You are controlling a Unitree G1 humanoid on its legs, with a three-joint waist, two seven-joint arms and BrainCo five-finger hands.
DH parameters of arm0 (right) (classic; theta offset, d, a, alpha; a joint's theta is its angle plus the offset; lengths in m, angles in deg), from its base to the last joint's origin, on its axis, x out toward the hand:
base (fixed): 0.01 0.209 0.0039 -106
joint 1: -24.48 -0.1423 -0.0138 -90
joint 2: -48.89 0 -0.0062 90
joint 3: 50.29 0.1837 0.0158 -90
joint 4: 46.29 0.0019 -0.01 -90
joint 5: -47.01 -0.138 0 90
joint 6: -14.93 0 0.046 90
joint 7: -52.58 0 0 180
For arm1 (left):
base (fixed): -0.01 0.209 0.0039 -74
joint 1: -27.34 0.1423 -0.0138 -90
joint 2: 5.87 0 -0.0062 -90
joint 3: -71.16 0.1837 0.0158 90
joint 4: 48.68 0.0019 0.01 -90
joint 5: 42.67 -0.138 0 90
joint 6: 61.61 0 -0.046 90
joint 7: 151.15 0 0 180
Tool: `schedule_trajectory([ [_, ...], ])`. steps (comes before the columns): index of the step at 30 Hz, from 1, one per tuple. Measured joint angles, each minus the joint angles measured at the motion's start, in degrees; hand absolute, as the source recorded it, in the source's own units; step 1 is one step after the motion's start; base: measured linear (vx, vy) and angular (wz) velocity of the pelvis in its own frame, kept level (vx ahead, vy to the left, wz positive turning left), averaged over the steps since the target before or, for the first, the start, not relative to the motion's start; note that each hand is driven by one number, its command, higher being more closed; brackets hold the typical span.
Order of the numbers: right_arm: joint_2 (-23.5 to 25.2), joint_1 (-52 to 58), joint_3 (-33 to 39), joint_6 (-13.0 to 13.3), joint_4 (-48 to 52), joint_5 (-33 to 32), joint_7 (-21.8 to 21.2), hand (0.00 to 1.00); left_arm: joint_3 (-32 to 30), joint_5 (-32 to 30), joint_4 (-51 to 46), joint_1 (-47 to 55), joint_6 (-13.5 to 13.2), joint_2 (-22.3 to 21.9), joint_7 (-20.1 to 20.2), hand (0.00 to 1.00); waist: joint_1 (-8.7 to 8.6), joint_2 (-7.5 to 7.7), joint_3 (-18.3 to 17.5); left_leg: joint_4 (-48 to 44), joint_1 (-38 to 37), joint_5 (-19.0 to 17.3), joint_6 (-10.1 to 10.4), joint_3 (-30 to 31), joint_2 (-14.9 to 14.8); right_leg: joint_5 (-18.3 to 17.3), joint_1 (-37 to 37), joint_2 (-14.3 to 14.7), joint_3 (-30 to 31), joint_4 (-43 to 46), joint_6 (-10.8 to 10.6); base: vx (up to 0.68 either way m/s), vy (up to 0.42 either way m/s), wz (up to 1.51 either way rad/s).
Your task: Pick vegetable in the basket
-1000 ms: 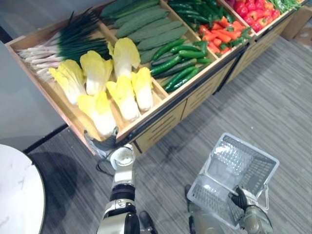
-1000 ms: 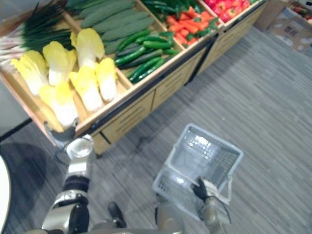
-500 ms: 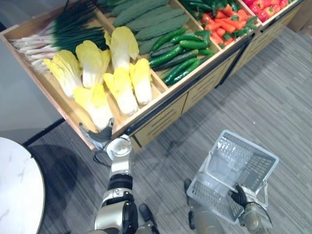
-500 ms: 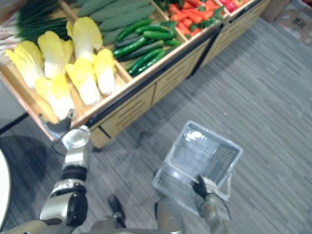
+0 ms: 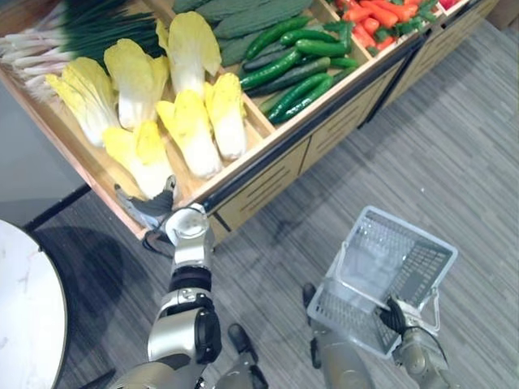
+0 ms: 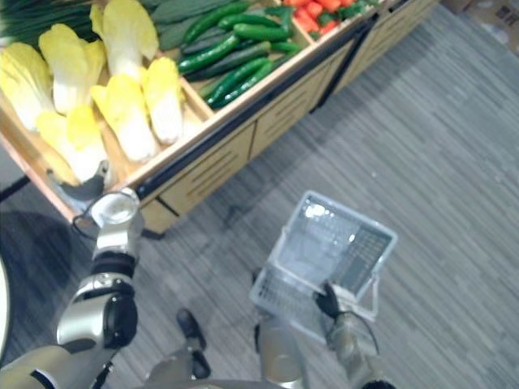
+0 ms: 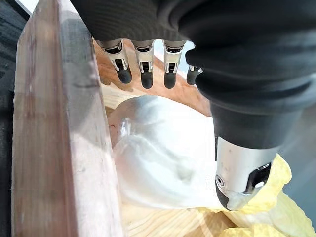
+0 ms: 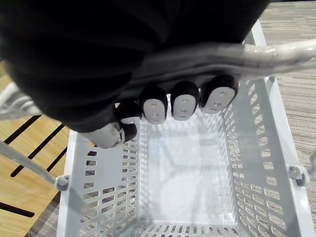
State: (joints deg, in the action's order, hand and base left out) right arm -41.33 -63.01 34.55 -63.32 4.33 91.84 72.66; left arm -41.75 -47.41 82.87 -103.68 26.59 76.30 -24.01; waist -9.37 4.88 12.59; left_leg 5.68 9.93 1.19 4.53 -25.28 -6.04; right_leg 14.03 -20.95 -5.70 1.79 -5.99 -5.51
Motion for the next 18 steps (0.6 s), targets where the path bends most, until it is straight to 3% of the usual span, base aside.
schedule_trajectory([
  [11,-0.9,-1.1,-3.0,1.6,-1.2,-0.4,0.5,1.00,0.0,-0.6,6.9,-4.8,2.4,4.8,1.7,0.00,-0.72,1.10,0.6,0.1,0.5,0.4,-0.1,0.1,0.3,-0.4,-0.4,-0.2,-0.3,0.0,0.5,0.01,0.005,0.01],
  [13,-1.1,-2.0,-4.6,2.4,-1.2,-0.9,0.5,1.00,0.1,-1.8,7.9,-6.0,2.6,6.1,1.6,0.00,-0.87,1.86,0.9,0.1,0.9,0.6,-0.1,-0.7,0.5,-0.4,-1.3,-0.3,0.3,0.0,0.5,0.01,0.005,-0.13],
  [18,-3.3,-2.2,-7.7,3.8,0.6,-2.6,-0.6,1.00,0.6,-5.4,11.9,-8.0,4.5,8.4,2.5,0.00,-1.37,1.99,1.0,0.1,1.0,0.7,0.1,-1.6,0.4,-0.4,-1.9,0.0,1.3,0.0,0.5,0.01,0.001,-0.10],
])
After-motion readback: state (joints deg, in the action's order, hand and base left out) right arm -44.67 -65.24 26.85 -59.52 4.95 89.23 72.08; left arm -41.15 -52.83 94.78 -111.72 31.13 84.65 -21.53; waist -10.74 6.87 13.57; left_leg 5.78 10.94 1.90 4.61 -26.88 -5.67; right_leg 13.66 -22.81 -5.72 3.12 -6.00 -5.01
